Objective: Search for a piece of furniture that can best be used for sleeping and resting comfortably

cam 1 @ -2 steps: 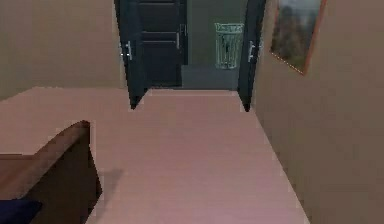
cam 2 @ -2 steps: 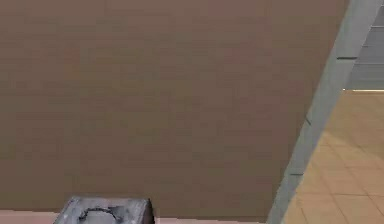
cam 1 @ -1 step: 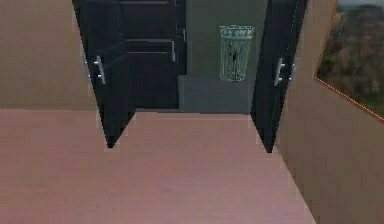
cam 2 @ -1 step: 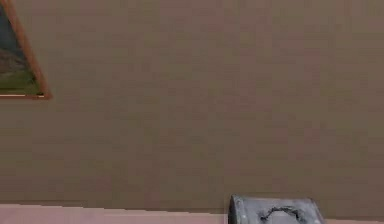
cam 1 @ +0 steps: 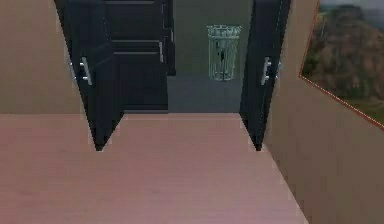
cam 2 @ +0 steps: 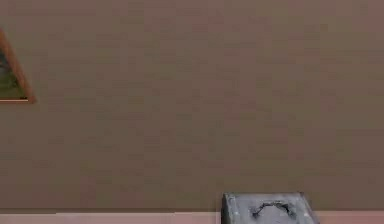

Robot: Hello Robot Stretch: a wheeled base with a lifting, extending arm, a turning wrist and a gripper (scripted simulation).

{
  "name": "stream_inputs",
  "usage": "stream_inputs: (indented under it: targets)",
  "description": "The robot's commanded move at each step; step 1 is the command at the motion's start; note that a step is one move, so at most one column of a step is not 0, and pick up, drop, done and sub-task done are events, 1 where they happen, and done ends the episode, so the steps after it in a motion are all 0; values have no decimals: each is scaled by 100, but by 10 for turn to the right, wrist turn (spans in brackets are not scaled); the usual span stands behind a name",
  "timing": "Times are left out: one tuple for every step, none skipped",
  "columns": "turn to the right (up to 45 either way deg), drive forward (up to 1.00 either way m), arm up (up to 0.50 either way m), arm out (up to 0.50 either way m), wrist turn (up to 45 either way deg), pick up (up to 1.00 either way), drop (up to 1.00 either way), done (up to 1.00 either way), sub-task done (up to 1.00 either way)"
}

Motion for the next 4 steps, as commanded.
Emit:
stream_inputs:
  targets:
    - [0,100,0,0,0,0,0,0,0]
    - [0,100,0,0,0,0,0,0,0]
    - [0,100,0,0,0,0,0,0,0]
    - [0,35,0,0,0,0,0,0,0]
